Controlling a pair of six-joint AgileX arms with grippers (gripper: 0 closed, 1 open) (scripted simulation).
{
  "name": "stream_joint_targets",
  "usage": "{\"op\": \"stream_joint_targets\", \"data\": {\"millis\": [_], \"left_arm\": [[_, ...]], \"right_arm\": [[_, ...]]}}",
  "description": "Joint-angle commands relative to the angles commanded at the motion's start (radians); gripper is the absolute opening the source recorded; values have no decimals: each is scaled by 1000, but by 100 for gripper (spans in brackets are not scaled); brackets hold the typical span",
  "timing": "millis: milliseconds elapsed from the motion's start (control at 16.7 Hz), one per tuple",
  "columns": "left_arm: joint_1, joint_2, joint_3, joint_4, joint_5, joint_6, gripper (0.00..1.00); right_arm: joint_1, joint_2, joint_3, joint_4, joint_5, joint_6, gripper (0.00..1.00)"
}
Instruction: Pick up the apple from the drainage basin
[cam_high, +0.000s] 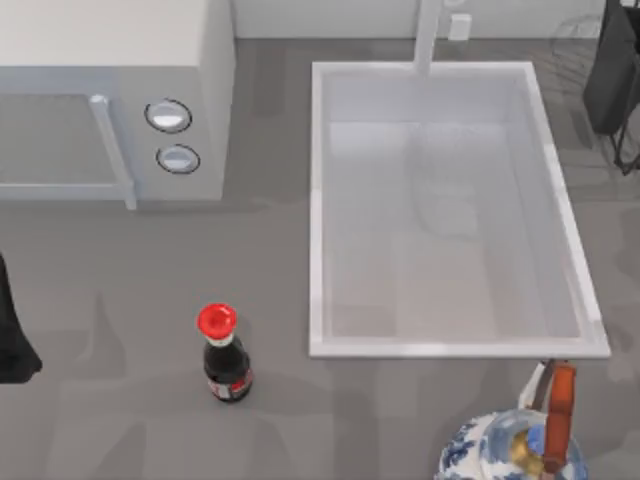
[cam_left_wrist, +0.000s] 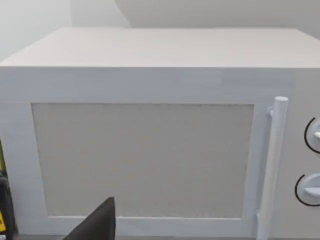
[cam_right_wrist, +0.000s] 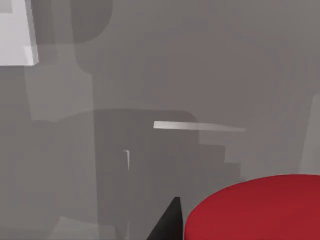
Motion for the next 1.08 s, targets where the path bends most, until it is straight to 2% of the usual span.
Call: {"op": "stream_joint_targets", "data": {"millis": [720, 1080], "left_arm": [[0, 0, 0, 0, 0, 0, 100], [0, 0, 0, 0, 0, 0, 100]], "right_arm": [[0, 0, 0, 0, 0, 0, 98], [0, 0, 0, 0, 0, 0, 100]]}}
